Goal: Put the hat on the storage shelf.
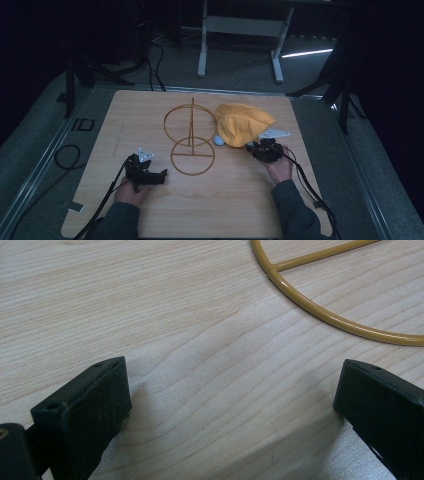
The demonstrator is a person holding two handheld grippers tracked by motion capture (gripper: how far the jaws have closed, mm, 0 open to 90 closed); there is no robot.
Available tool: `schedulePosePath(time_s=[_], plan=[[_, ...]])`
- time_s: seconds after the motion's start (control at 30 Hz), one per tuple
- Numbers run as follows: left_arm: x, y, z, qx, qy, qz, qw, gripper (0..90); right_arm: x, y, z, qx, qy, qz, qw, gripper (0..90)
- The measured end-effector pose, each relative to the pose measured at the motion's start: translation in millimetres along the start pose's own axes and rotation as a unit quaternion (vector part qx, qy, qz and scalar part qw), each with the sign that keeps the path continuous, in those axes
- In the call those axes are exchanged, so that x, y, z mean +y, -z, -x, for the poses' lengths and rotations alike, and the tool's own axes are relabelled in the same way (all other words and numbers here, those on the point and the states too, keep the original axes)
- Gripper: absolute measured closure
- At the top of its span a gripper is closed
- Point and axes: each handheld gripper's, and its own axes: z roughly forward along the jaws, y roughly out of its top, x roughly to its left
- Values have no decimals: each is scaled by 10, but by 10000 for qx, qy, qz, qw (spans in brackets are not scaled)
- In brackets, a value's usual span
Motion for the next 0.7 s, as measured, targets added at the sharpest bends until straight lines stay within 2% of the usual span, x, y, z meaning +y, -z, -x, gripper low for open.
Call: schedulePosePath(time_s=[0.37, 0.7], plan=[[0, -1, 1, 0, 7, 4, 10000, 19, 173, 217, -7, 261, 13, 293, 9992, 753], [1, 0, 0, -1, 4, 2, 10000, 19, 404, 418, -80, 342, 297, 431, 9980, 752]])
